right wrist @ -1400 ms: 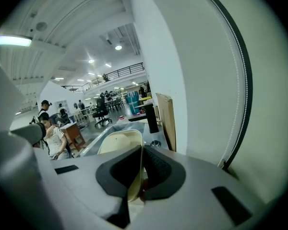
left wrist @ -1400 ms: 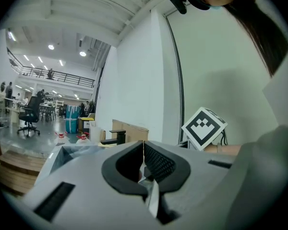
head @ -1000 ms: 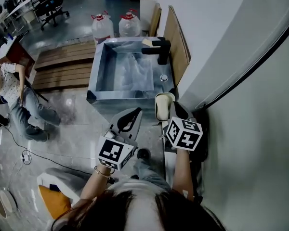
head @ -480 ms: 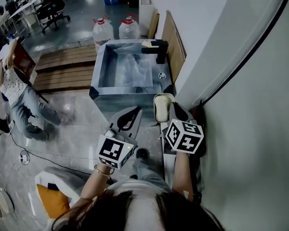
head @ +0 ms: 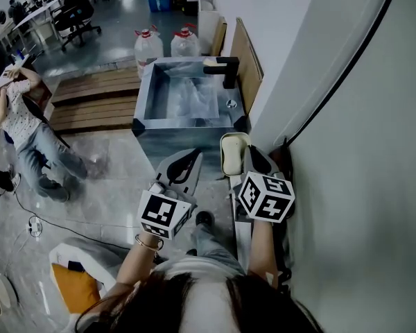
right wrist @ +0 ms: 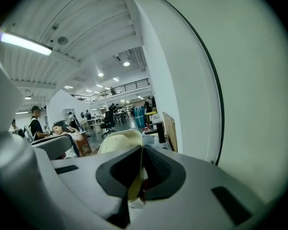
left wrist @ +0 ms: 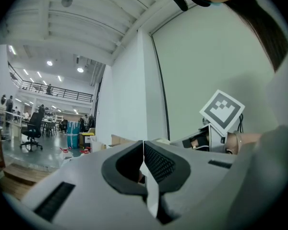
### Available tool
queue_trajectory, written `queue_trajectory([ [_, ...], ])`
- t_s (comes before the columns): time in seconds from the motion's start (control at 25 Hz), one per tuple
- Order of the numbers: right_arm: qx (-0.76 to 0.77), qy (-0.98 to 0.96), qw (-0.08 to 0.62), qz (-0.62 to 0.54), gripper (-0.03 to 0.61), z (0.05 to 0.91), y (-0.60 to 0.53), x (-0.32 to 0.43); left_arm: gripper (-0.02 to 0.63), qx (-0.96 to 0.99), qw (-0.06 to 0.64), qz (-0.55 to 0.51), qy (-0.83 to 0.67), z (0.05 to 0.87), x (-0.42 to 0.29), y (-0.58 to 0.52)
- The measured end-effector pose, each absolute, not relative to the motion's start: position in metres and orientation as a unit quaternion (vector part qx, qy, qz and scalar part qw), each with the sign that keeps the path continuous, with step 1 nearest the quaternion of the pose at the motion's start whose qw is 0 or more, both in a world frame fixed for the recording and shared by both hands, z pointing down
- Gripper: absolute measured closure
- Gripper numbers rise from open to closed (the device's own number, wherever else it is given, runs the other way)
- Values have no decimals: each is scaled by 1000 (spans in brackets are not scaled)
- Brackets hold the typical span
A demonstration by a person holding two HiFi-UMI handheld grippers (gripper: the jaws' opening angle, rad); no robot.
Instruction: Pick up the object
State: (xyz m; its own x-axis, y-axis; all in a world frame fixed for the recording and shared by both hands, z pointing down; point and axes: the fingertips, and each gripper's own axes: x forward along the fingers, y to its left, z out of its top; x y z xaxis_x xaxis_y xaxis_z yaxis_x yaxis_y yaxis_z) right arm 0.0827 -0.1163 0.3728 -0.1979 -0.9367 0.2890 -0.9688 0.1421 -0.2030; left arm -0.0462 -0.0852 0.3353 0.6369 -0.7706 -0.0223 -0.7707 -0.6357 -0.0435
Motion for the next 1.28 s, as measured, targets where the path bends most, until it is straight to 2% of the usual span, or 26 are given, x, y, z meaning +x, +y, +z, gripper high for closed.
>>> queue_trajectory([
  [1.28, 626, -768, 16, 136, 545, 335, 15, 55, 604, -901, 43, 10, 431, 323, -71, 31],
])
